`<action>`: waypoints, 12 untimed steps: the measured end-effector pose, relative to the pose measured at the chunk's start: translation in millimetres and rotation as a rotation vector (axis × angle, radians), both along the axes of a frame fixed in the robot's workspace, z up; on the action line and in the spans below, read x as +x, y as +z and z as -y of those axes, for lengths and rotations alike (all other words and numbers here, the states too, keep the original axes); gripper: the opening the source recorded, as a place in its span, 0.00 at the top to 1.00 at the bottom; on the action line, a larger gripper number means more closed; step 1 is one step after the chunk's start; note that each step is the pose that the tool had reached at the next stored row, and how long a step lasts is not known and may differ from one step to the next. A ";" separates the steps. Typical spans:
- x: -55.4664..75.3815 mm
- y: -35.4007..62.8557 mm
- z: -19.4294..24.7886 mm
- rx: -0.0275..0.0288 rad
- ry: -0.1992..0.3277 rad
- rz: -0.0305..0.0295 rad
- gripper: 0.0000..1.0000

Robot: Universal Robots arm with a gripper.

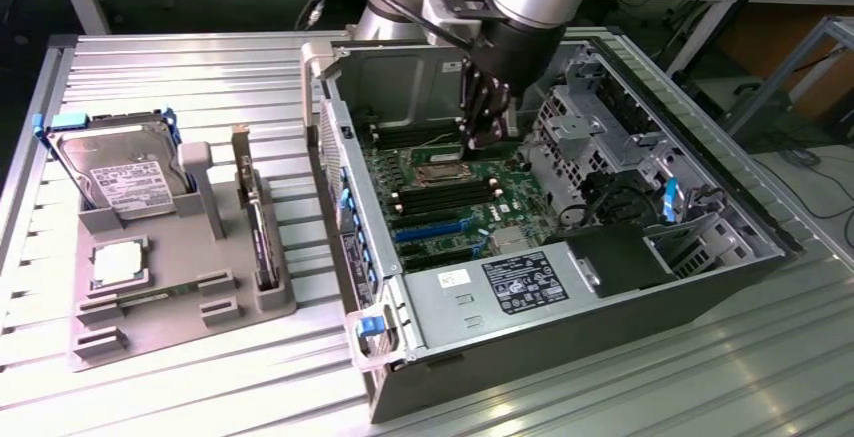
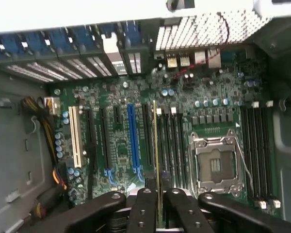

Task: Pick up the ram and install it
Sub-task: 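Pick up the ram and move it above insertion slot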

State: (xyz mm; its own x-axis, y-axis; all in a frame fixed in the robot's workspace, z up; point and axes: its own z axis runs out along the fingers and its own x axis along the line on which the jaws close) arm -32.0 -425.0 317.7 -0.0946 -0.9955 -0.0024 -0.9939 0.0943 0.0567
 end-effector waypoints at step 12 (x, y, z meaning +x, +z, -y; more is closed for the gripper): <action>-7.7 -34.8 -14.7 -0.0012 0.054 0.0005 0.86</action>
